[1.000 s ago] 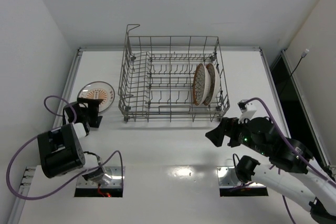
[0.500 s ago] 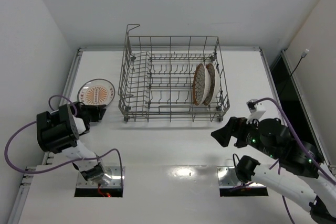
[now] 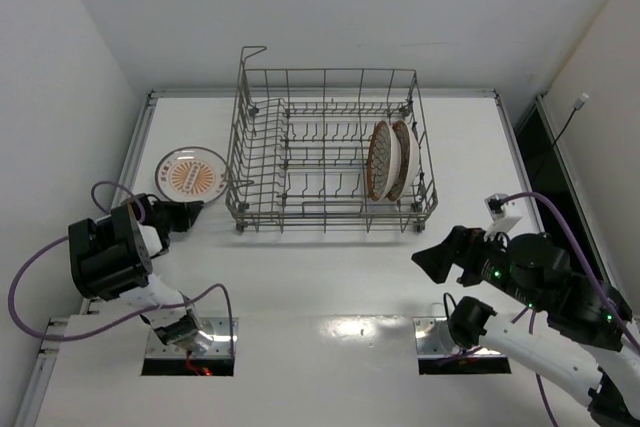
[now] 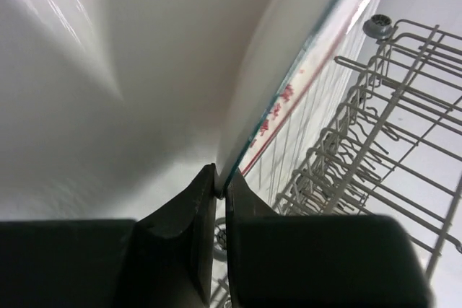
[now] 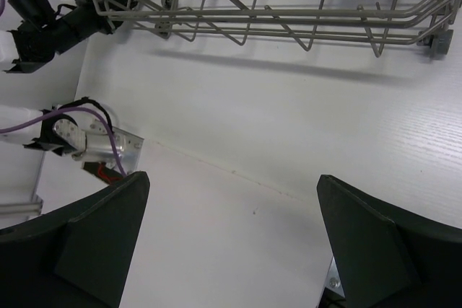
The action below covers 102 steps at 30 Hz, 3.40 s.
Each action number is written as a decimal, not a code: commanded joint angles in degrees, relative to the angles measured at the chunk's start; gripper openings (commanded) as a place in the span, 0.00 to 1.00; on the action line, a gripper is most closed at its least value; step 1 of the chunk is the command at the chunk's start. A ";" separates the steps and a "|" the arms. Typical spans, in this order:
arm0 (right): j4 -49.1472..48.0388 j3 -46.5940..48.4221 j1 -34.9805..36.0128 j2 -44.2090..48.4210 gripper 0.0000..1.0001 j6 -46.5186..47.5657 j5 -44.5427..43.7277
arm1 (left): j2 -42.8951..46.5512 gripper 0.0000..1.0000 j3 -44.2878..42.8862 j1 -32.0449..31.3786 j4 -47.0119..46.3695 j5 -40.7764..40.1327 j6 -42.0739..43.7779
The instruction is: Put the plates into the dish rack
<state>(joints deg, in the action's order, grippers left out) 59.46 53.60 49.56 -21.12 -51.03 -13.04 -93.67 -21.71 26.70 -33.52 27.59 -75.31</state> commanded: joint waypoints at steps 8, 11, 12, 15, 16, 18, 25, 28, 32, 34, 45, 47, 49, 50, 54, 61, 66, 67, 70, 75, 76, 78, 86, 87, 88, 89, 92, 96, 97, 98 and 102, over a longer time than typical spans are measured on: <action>-0.84 0.01 -0.34 0.65 1.00 -1.36 0.56 | 21.93 0.00 -5.88 0.55 16.73 -3.34 1.66; -0.06 0.53 -0.34 0.65 1.00 -1.36 1.08 | 27.65 0.00 -7.45 0.55 20.22 -5.53 1.13; 0.74 0.54 -0.34 0.65 1.00 -1.36 1.08 | 28.97 0.00 -8.25 0.55 21.64 -6.06 1.82; 1.45 0.54 -0.34 0.65 1.00 -1.36 1.08 | 35.03 0.00 -10.36 0.55 25.61 -7.91 1.83; 2.14 0.54 -0.34 1.17 1.00 -1.36 1.08 | 36.44 0.00 -10.89 0.55 26.39 -7.91 1.83; 2.15 0.54 -0.34 1.17 1.00 -1.36 0.56 | 40.13 0.00 -13.34 -0.15 29.03 -8.43 1.83; -1.27 -0.61 -0.34 1.17 1.00 -1.36 2.13 | 45.68 0.00 -21.69 -4.28 31.14 -9.66 3.06; -2.59 -1.31 -0.34 1.17 1.00 -1.36 2.14 | 47.09 0.00 -23.71 -7.00 27.98 -7.91 3.06; -6.02 -1.84 -0.34 1.17 1.00 -1.36 1.53 | 48.14 0.00 -24.87 -10.69 25.61 -4.31 1.40; -7.51 -0.09 -0.34 0.65 1.00 -1.36 0.65 | 48.75 0.00 -24.87 -12.45 25.08 -1.95 0.86; -15.51 16.43 0.19 -23.23 1.00 11.38 -7.27 | 49.20 0.00 -25.48 -32.31 30.88 -0.35 1.47; -16.21 18.98 -0.51 -28.42 1.00 12.79 -4.47 | 48.67 0.00 -26.01 -35.21 31.41 -1.05 2.09; -19.37 21.18 -1.13 -33.79 1.00 12.79 -1.48 | 47.88 0.00 -26.01 -39.25 31.41 -1.75 2.80; -20.60 21.71 -1.83 -35.02 1.00 13.40 -0.42 | 47.01 0.00 -26.01 -40.31 31.93 -1.75 3.67; -25.53 24.44 -6.13 -40.74 1.00 15.16 6.08 | 44.10 0.00 -27.76 -45.14 31.94 0.61 5.70; -38.35 17.69 -23.16 -45.32 1.00 15.26 30.95 | 41.37 0.00 -30.93 -48.67 34.40 1.93 9.74; -51.71 11.18 -30.47 -48.74 1.00 11.31 48.24 | 39.79 0.00 -31.46 -50.60 32.03 4.92 9.22; -53.90 10.39 -31.18 -49.27 1.00 9.65 50.20 | 39.09 0.00 -30.94 -51.13 31.33 4.93 9.21; -65.41 5.04 -33.20 -49.80 0.95 4.82 56.62 | 37.86 0.00 -30.40 -51.75 29.22 6.41 7.81; -73.61 3.79 -33.83 -50.86 0.57 1.72 59.97 | 36.10 0.00 -28.82 -54.29 26.40 6.95 5.88; -73.61 3.79 -33.83 -50.86 0.42 1.72 60.49 | 35.40 0.00 -28.82 -54.30 25.70 6.95 5.87; -73.00 4.40 -34.44 -50.86 0.27 1.72 61.11 | 34.44 0.00 -28.82 -55.61 25.70 6.42 6.92; -56.70 10.19 -36.11 -44.46 0.00 7.50 56.30 | 28.11 0.16 -35.31 -55.18 34.82 6.42 15.97; -53.95 11.07 -36.11 -43.31 0.00 8.30 54.28 | 27.23 0.24 -36.11 -53.87 36.32 6.42 18.85; -51.40 11.95 -36.72 -42.17 0.00 8.92 50.08 | 25.57 0.31 -36.90 -52.99 37.72 6.42 20.19; -47.20 13.70 -36.73 -41.03 0.00 9.45 48.13 | 24.60 0.41 -39.00 -52.02 41.04 7.03 21.85; -41.64 17.48 -37.26 -37.42 0.00 10.86 40.56 | 22.48 0.57 -42.52 -48.68 48.17 6.43 27.92; -34.34 20.84 -37.26 -36.36 0.00 12.18 31.96 | 21.95 0.65 -46.65 -45.08 53.98 3.62 33.46; -33.02 21.62 -37.26 -35.75 0.00 12.18 29.93 | 21.95 0.65 -47.62 -44.46 58.00 -0.13 36.43; -30.14 22.33 -37.26 -35.74 0.00 12.87 25.82 | 21.95 0.65 -49.54 -43.93 59.87 -2.78 37.94; -25.63 20.68 -36.64 -35.74 0.00 13.50 16.04 | 26.32 0.70 -50.88 -40.69 65.50 -18.51 45.76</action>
<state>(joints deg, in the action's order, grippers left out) 29.95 74.11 12.62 -56.62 -38.81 13.61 -71.22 -70.11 -16.01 24.58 22.31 -38.59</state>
